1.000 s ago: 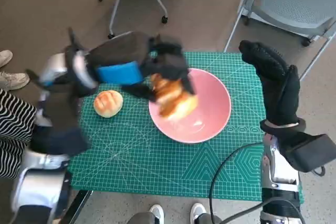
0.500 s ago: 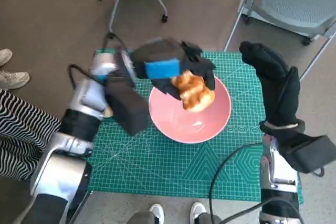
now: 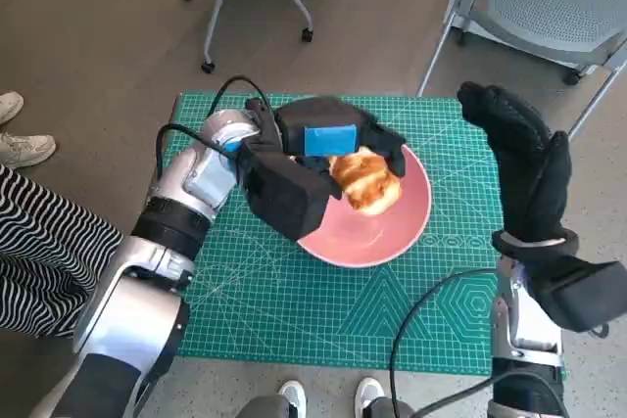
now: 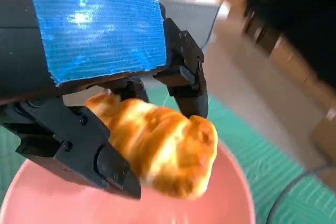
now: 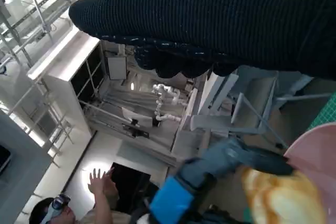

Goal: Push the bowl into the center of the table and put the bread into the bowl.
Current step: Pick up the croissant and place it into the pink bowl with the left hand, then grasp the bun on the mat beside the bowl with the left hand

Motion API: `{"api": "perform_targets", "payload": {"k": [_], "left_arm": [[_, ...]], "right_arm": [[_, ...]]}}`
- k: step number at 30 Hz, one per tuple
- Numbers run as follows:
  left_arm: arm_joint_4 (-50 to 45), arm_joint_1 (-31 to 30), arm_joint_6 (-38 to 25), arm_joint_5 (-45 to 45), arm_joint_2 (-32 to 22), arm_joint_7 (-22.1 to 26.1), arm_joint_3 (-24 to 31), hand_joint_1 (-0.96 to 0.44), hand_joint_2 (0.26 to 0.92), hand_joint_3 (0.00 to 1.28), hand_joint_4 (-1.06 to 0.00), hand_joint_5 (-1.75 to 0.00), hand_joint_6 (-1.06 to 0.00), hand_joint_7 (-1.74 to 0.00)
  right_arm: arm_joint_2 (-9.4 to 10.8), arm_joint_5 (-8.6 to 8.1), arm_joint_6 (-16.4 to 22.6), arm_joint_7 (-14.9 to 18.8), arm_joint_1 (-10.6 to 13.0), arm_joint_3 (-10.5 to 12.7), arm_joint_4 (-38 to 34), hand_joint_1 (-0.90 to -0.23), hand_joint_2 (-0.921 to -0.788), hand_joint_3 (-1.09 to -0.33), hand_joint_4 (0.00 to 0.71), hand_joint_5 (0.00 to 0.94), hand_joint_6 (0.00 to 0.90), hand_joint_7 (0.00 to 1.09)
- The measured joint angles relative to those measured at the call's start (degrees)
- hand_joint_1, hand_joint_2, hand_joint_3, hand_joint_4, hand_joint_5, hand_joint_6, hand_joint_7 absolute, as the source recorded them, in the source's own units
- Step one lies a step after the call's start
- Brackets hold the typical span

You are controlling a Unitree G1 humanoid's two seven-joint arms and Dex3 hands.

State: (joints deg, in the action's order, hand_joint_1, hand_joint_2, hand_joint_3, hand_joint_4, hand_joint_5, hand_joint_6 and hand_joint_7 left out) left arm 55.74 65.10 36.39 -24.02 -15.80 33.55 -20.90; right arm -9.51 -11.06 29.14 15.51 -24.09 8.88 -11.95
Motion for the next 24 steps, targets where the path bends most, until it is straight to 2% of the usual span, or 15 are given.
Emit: {"api": "perform_targets", "payload": {"k": [7,13,20,24], "left_arm": [[-3.42,-0.79,-0.85,2.67,-1.51,2.75,1.52,-0.19,0.772,0.00,-0.11,0.00,-0.27,-0.06],[-9.68,-3.29,-0.30,6.48,-5.33,4.87,4.14,-0.21,0.767,0.00,-0.08,0.00,-0.26,-0.04],[-19.18,-7.72,-0.07,13.02,-13.63,8.57,9.56,-0.19,0.769,0.00,-0.08,0.00,-0.25,-0.03],[-21.49,-9.41,-0.20,14.27,-18.58,8.94,12.44,-0.29,0.793,0.01,-0.07,0.00,-0.26,-0.03]], "right_arm": [[-0.06,0.29,0.15,-0.45,0.01,-0.04,0.05,-0.681,-0.921,-0.721,0.231,0.001,0.106,0.54],[-0.06,1.20,0.33,-0.74,0.03,-0.17,0.04,-0.684,-0.921,-0.721,0.231,0.001,0.108,0.53],[-0.04,1.12,0.40,-0.75,0.05,-0.19,0.02,-0.685,-0.921,-0.721,0.231,0.001,0.110,0.53],[-0.03,0.97,0.53,-0.70,0.05,-0.20,-0.09,-0.685,-0.921,-0.721,0.231,0.001,0.111,0.52]]}}
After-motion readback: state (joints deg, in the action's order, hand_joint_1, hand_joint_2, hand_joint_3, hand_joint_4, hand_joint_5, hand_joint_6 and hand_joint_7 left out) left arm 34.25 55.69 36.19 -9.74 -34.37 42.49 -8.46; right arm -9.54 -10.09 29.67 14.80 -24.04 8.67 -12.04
